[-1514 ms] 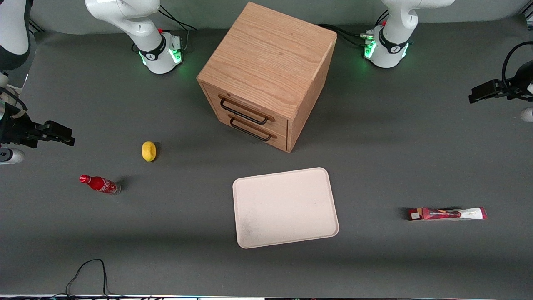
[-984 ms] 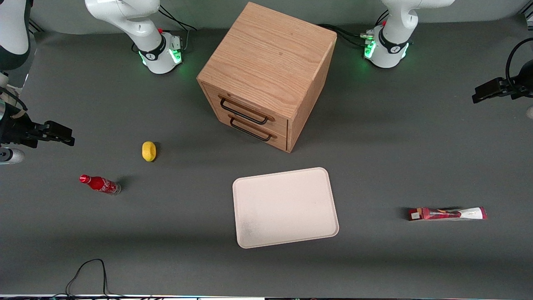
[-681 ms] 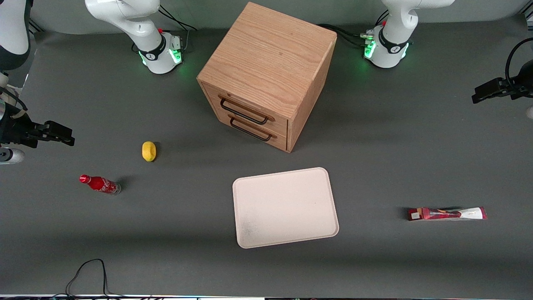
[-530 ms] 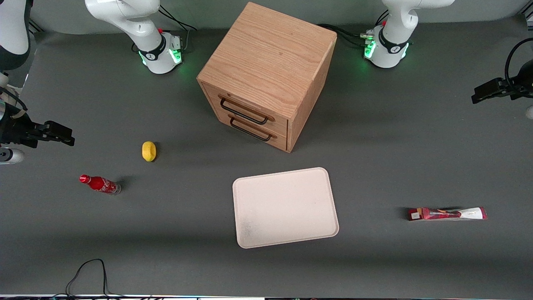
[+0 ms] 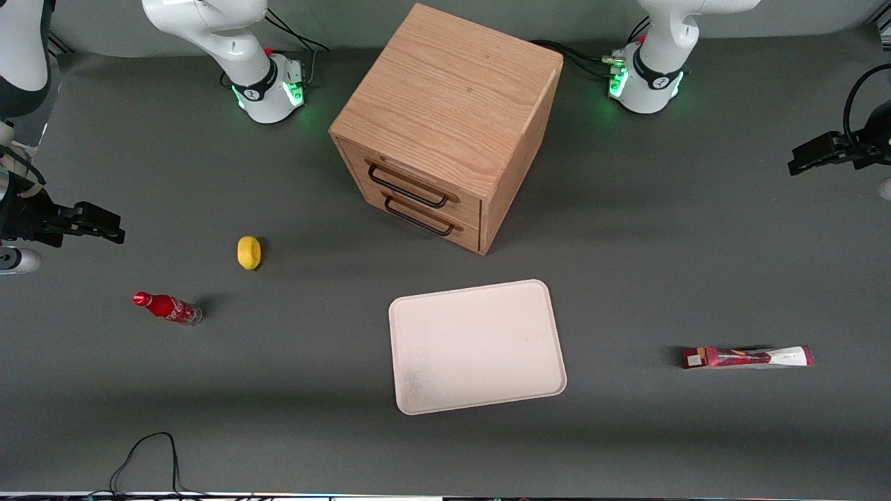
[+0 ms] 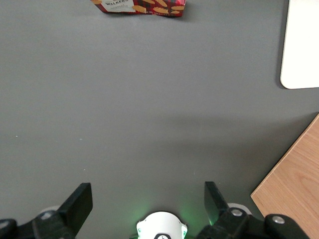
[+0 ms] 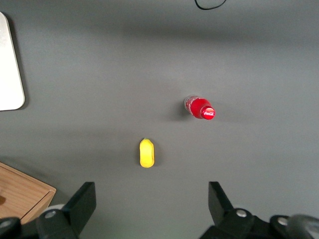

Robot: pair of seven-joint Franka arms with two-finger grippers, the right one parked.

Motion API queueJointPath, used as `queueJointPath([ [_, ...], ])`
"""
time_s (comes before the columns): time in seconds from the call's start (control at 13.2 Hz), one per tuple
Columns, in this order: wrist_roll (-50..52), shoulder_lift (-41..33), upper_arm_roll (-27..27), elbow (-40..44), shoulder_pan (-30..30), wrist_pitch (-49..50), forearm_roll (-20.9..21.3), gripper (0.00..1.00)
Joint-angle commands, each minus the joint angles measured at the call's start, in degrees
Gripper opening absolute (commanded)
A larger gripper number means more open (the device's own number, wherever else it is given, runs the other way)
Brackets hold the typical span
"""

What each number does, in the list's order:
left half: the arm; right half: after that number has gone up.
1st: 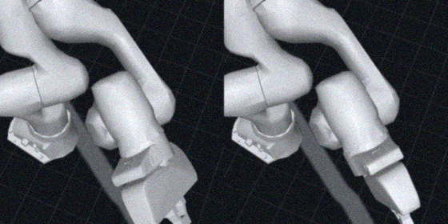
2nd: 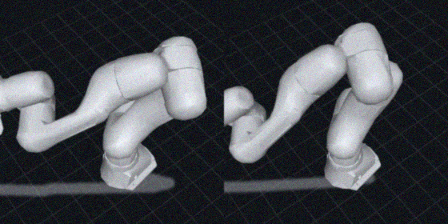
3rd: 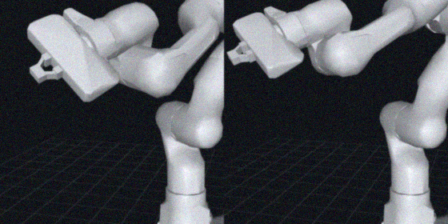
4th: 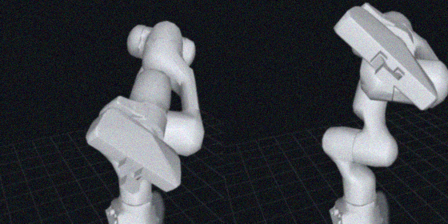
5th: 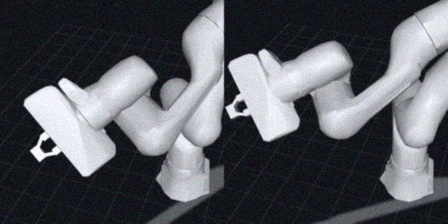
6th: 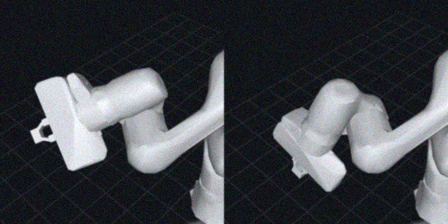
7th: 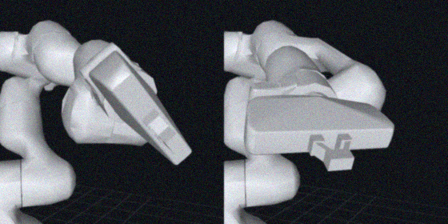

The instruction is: Place red cookie box on tray

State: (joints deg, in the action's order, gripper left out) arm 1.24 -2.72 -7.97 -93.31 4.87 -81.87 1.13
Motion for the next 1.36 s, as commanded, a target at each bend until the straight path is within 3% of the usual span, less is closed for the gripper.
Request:
queueJointPath([
  [0.0, -0.7, -0.5, -0.4, 0.0, 0.6, -1.2, 1.0, 1.0],
  [0.61, -9.2, 4.1, -0.4, 3.8, 0.4, -0.7, 1.9, 1.0],
  [0.83, -17.6, 6.9, -0.5, 6.2, 0.4, -1.4, 2.2, 1.0],
  [1.29, -44.4, 23.3, -0.7, 21.1, -1.5, -6.5, 5.3, 0.99],
])
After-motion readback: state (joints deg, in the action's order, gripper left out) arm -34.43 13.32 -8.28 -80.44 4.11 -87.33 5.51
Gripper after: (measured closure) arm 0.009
